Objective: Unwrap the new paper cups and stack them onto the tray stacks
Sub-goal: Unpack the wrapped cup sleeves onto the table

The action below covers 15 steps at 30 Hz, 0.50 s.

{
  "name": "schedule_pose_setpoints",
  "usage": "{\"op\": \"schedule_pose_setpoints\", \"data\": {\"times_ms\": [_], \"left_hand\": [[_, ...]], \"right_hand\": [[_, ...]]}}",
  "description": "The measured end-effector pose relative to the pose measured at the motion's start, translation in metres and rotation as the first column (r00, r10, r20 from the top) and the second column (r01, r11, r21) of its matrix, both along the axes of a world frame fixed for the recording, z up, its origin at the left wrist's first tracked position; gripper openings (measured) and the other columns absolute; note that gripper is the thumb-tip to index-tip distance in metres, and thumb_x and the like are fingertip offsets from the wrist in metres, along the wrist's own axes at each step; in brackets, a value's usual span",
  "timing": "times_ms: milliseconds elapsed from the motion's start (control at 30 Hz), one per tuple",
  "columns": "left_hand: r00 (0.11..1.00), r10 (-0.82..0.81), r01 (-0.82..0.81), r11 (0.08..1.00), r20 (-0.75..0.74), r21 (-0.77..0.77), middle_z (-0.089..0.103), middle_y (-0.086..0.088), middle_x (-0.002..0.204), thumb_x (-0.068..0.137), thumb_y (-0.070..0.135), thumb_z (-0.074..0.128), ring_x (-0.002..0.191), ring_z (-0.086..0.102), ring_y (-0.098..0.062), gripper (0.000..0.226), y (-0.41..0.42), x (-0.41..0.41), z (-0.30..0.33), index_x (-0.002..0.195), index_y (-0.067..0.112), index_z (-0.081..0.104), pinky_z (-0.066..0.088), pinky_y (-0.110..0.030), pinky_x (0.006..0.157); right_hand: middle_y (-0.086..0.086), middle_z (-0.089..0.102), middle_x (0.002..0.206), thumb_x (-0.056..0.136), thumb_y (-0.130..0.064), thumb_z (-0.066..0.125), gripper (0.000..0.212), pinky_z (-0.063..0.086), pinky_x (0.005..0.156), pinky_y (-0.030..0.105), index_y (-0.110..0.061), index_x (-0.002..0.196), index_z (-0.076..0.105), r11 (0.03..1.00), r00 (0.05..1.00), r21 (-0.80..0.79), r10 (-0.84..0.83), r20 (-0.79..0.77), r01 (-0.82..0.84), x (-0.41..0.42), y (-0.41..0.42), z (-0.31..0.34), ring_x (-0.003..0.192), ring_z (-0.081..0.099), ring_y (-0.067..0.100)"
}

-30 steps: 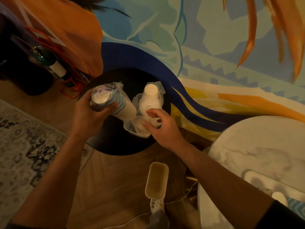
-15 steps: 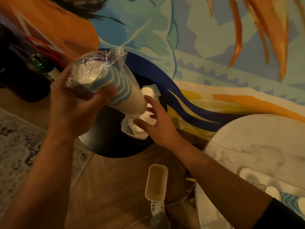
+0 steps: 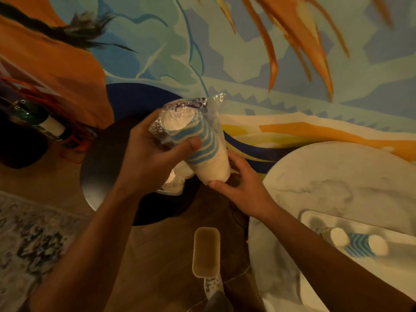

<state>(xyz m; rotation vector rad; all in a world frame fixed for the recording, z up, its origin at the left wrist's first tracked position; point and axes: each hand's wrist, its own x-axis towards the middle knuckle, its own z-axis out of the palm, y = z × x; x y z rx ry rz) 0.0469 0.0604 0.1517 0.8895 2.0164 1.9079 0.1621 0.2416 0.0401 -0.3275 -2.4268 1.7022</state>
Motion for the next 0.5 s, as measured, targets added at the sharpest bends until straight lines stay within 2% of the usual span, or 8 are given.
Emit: {"op": "schedule_pose_setpoints", "data": {"times_ms": [100, 200, 333, 500], "left_hand": [[0.996, -0.086, 0.085, 0.996, 0.029, 0.033, 0.074, 0.008, 0.111, 0.084, 0.018, 0.079, 0.109, 0.071, -0.014, 0.046, 0.024, 0.019, 0.001, 0.123, 0.004, 0.059, 0.056, -0.022, 0.087], [0.982, -0.186, 0.185, 0.982, 0.031, 0.043, 0.072, 0.000, 0.116, 0.084, 0.020, 0.074, 0.111, 0.070, -0.019, 0.048, 0.049, 0.045, 0.000, 0.125, 0.001, 0.058, 0.056, -0.025, 0.088], [0.954, -0.282, 0.277, 0.959, 0.105, 0.059, 0.074, -0.002, 0.116, 0.083, 0.022, 0.074, 0.110, 0.071, -0.021, 0.045, 0.082, 0.087, -0.004, 0.123, 0.006, 0.061, 0.057, -0.028, 0.088], [0.877, -0.422, 0.420, 0.906, 0.231, 0.059, 0.074, -0.002, 0.117, 0.083, 0.017, 0.074, 0.110, 0.070, -0.021, 0.043, 0.113, 0.151, -0.020, 0.124, 0.011, 0.062, 0.056, -0.029, 0.089]], "right_hand": [[-0.020, 0.056, 0.139, 0.083, -0.034, 0.084, 0.078, 0.051, 0.100, 0.026, -0.032, 0.149, 0.041, 0.999, 1.000, 0.036, 0.002, 0.029, -0.003, 0.029, 0.015, 0.011, 0.127, 0.054, 0.001], [-0.023, 0.061, 0.129, 0.081, -0.025, 0.086, 0.072, 0.046, 0.089, 0.009, -0.029, 0.142, 0.047, 0.999, 0.999, 0.044, -0.025, 0.027, 0.024, 0.065, 0.030, 0.020, 0.118, 0.058, -0.005], [-0.019, 0.064, 0.127, 0.080, -0.028, 0.087, 0.071, 0.046, 0.089, 0.011, -0.027, 0.140, 0.049, 0.994, 0.992, 0.052, -0.103, 0.071, 0.100, 0.126, 0.049, 0.021, 0.116, 0.061, 0.001], [-0.026, 0.062, 0.126, 0.080, -0.023, 0.086, 0.070, 0.046, 0.091, 0.011, -0.033, 0.140, 0.049, 0.982, 0.970, 0.011, -0.190, 0.154, 0.190, 0.213, 0.064, 0.006, 0.117, 0.059, -0.001]]}}
